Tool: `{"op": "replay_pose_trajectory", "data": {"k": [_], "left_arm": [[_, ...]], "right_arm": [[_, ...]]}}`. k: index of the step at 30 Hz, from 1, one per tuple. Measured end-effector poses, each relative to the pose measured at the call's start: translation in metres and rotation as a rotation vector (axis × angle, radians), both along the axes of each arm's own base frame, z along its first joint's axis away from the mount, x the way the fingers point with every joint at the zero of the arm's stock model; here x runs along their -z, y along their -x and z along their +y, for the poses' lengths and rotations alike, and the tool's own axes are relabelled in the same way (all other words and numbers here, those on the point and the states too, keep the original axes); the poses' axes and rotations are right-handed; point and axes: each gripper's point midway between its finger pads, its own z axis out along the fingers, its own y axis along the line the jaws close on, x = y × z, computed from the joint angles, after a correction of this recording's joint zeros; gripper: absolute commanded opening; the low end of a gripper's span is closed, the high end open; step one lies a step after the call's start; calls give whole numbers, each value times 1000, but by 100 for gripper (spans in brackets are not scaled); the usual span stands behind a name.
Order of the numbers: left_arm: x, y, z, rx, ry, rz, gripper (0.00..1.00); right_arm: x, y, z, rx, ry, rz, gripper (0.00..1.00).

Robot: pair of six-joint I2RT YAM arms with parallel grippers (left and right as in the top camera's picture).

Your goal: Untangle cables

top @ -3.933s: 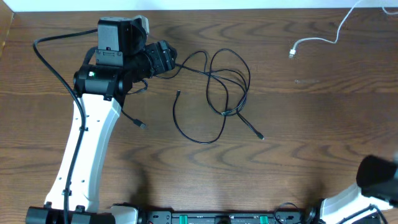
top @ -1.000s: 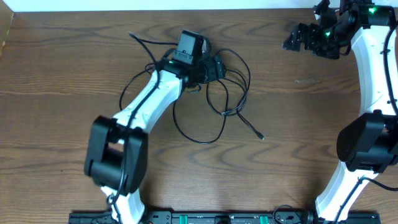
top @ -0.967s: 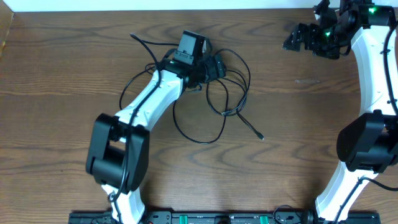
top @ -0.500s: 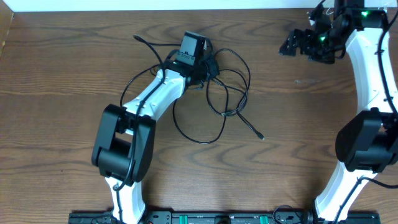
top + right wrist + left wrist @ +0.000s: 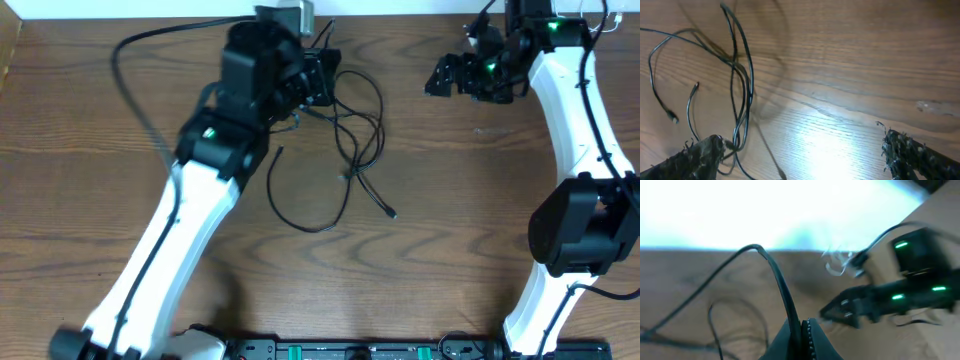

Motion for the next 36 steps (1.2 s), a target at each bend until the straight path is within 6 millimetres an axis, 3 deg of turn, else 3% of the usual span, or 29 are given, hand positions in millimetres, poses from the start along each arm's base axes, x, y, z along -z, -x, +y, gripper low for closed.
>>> {"op": "replay_pose_trajectory", "data": {"k": [11,17,20,26,29,36], "left_arm": [[-133,58,34,-57,113,-382,7],[-181,81,46,-74,180,-538,7],[-194,86,48,-76,202,-588,7],[-200,90,50,-76,210,-607,7],[-202,92,52,-84,209,-612,7],[-192,87,54,-104,169,-589,7]], "right_arm": [[-1,1,23,-52,-1,-20,100],[-1,2,29,-65,-1,-22,99],[-1,2,29,-66,-1,-22,99],[-6,4,39,-108,-56,-32,99],[-10,7,51,-152,-103,-39,99],[-13,35,103,-278,-174,6,99]]}}
